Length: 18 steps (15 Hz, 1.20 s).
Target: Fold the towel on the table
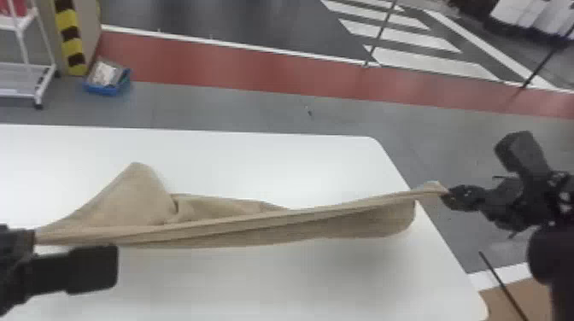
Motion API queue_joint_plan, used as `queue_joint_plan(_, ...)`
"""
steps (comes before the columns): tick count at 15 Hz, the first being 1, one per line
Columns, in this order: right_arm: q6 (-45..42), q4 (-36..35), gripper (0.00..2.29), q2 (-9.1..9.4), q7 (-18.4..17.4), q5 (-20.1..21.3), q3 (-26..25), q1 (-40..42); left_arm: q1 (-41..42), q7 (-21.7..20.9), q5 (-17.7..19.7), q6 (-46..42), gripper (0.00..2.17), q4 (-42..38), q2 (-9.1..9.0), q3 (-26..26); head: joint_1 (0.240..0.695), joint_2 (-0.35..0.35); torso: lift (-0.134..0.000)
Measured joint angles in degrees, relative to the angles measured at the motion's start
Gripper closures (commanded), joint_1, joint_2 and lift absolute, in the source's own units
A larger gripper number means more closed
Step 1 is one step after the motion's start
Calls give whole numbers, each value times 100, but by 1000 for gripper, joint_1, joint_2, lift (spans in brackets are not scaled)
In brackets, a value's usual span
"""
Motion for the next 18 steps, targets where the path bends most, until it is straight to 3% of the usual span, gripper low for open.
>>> queue_joint_plan(2, 1616, -145, 1207, -45, -1, -230, 180, -559, -393, -214, 415, -46, 1339, -88, -396, 354, 695, -350, -124)
queue_joint_plan(5, 3496, -61, 1207, -20, 0, -246, 948, -1540, -1379, -462, 1180, -52, 1339, 206, -1238, 863, 688, -339, -124)
queue_joint_plan(7, 4194, 355, 1214, 190, 0, 46, 1679, -2175, -2304, -428, 1448, -66, 1339, 1101, -1806, 1061, 649, -297, -124)
queue_joint_plan(10, 4500, 1407, 1217, 498, -270, 525, 2304, -3337, -3644, -195, 1926, -154, 1339, 2604, -2418, 1361, 558, -241, -124)
queue_joint_plan(13, 4526, 2567, 1217, 726, -850, 710, 2494, -4570, -4809, 575, 2154, -406, 1339, 4063, -2787, 1593, 475, -226, -124)
queue_joint_plan(16, 4448, 3641, 1241, 817, -1350, 762, 2507, -5877, -5826, 1336, 2341, -605, 1339, 5239, -2840, 2026, 360, -187, -124)
queue_joint_plan(18, 4472, 3971, 1244, 731, -1276, 680, 2422, -6465, -5995, 1269, 2396, -578, 1339, 5188, -2842, 2341, 313, -176, -124)
